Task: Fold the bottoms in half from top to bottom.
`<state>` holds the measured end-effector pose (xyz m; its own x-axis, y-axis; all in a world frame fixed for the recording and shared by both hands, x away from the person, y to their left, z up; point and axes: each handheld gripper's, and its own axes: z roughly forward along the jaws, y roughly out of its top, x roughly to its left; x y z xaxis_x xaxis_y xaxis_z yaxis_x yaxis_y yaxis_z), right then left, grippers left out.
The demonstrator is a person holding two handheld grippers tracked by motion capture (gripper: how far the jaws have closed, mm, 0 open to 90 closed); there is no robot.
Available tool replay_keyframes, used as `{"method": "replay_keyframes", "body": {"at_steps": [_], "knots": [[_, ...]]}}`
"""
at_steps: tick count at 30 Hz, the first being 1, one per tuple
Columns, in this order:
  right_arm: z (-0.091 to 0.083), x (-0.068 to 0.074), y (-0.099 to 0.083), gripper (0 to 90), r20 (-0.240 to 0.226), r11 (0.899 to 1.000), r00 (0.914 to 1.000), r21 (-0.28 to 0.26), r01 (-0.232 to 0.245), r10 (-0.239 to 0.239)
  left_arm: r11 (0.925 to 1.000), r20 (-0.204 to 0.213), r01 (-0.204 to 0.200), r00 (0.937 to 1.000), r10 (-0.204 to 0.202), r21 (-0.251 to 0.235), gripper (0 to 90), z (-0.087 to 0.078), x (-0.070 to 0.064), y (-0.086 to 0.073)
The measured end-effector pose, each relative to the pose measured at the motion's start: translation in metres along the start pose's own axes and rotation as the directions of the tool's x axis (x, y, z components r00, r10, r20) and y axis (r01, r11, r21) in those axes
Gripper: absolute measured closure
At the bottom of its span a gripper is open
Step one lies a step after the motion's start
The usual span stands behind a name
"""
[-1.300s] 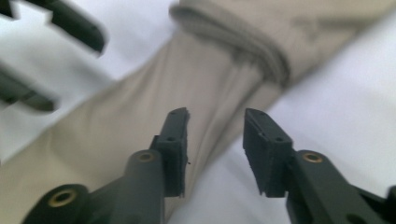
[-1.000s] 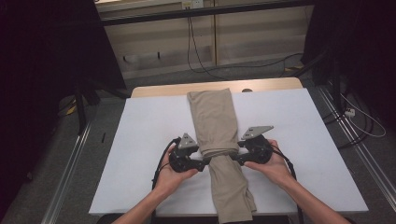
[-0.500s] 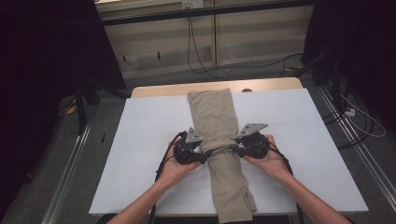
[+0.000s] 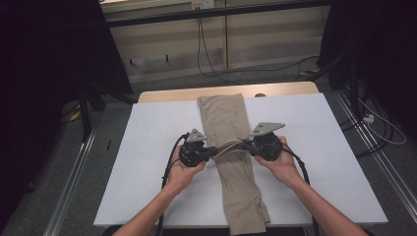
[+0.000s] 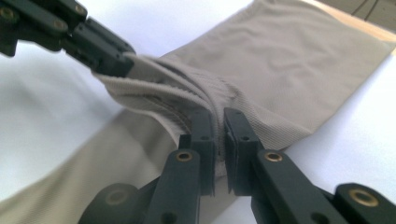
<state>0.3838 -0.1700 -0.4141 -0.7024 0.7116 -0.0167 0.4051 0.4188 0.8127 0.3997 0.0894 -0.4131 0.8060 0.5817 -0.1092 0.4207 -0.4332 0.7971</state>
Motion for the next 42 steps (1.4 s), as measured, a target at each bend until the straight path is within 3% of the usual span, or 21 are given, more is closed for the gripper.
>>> {"method": "replay_keyframes", "body": {"at_steps": [3,5,8,11,13,17,19,21,23,26,29,31,33,36,38,39,40,41,42], "knots": [[-0.017,0.004,0.001,83.9,-0.047,0.999,0.9987,-0.025,-0.02,0.019,0.9993,0.028,-0.018,0.9994,0.019,-0.032,87.1,-0.018,-0.009,0.004],[-0.029,0.01,0.0,83.8,-0.078,0.999,0.9966,-0.04,-0.03,0.027,0.9989,0.045,-0.04,0.9981,0.041,-0.026,87.2,-0.029,-0.02,0.002],[-0.047,0.03,-0.007,83.8,-0.097,1.0,0.9953,-0.029,-0.004,0.002,0.9976,0.071,-0.066,0.9952,0.067,-0.021,87.2,-0.044,-0.035,-0.003],[-0.062,0.045,-0.015,83.8,-0.141,1.0,0.99,-0.028,-0.01,0.006,0.9972,0.115,-0.073,0.9906,0.075,-0.019,87.2,-0.059,-0.051,-0.013],[-0.072,0.057,-0.02,83.8,-0.16,1.0,0.9871,-0.019,0.004,-0.007,0.996,0.127,-0.09,0.9879,0.089,0.003,87.1,-0.065,-0.062,-0.02],[-0.085,0.072,-0.037,83.8,-0.196,1.0,0.9804,0.021,0.023,-0.018,0.9919,0.177,-0.121,0.9778,0.112,0.04,87.1,-0.068,-0.084,-0.035],[-0.091,0.077,-0.046,83.8,-0.207,0.999,0.9784,0.035,0.019,-0.012,0.9923,0.209,-0.113,0.9727,0.1,0.052,87.1,-0.065,-0.094,-0.041],[-0.098,0.081,-0.056,83.8,-0.212,0.998,0.9773,0.058,0.007,0.005,0.9891,0.238,-0.126,0.9656,0.105,0.076,87.1,-0.063,-0.106,-0.047],[-0.104,0.087,-0.065,83.8,-0.224,0.997,0.9745,0.074,0.006,0.011,0.9818,0.251,-0.166,0.9581,0.138,0.092,87.1,-0.065,-0.116,-0.05],[-0.109,0.094,-0.076,82.5,-0.23,0.996,0.973,0.094,0.009,0.013,0.9812,0.276,-0.161,0.9528,0.126,0.107,87.1,-0.061,-0.12,-0.057],[-0.106,0.099,-0.083,81.0,-0.252,0.991,0.9678,0.127,0.028,0.005,0.9766,0.294,-0.154,0.95,0.104,0.151,87.1,-0.055,-0.118,-0.069],[-0.102,0.102,-0.086,79.9,-0.266,0.986,0.964,0.163,0.044,0.001,0.9708,0.305,-0.17,0.9456,0.112,0.169,87.1,-0.054,-0.121,-0.075],[-0.102,0.104,-0.087,78.8,-0.275,0.984,0.9613,0.169,0.047,0.001,0.9735,0.297,-0.157,0.9494,0.102,0.166,87.1,-0.057,-0.124,-0.076],[-0.105,0.104,-0.086,73.8,-0.293,0.986,0.9561,0.161,0.038,0.011,0.97,0.295,-0.158,0.9503,0.098,0.185,86.5,-0.062,-0.13,-0.075],[-0.105,0.106,-0.087,64.4,-0.286,0.985,0.9582,0.17,0.043,0.007,0.9697,0.296,-0.169,0.9485,0.112,0.176,80.3,-0.06,-0.132,-0.076],[-0.103,0.106,-0.088,57.1,-0.281,0.985,0.9596,0.171,0.039,0.011,0.9697,0.271,-0.166,0.9558,0.114,0.179,71.5,-0.058,-0.131,-0.076],[-0.102,0.105,-0.088,52.2,-0.276,0.985,0.9607,0.172,0.024,0.025,0.9679,0.272,-0.165,0.9561,0.109,0.19,63.3,-0.058,-0.129,-0.076],[-0.102,0.104,-0.087,50.6,-0.276,0.985,0.9608,0.172,0.018,0.031,0.9714,0.297,-0.153,0.9503,0.094,0.182,63.6,-0.058,-0.127,-0.076],[-0.102,0.102,-0.086,47.4,-0.273,0.987,0.9613,0.159,0.007,0.037,0.9734,0.3,-0.152,0.9492,0.096,0.171,61.7,-0.06,-0.126,-0.075]]}}
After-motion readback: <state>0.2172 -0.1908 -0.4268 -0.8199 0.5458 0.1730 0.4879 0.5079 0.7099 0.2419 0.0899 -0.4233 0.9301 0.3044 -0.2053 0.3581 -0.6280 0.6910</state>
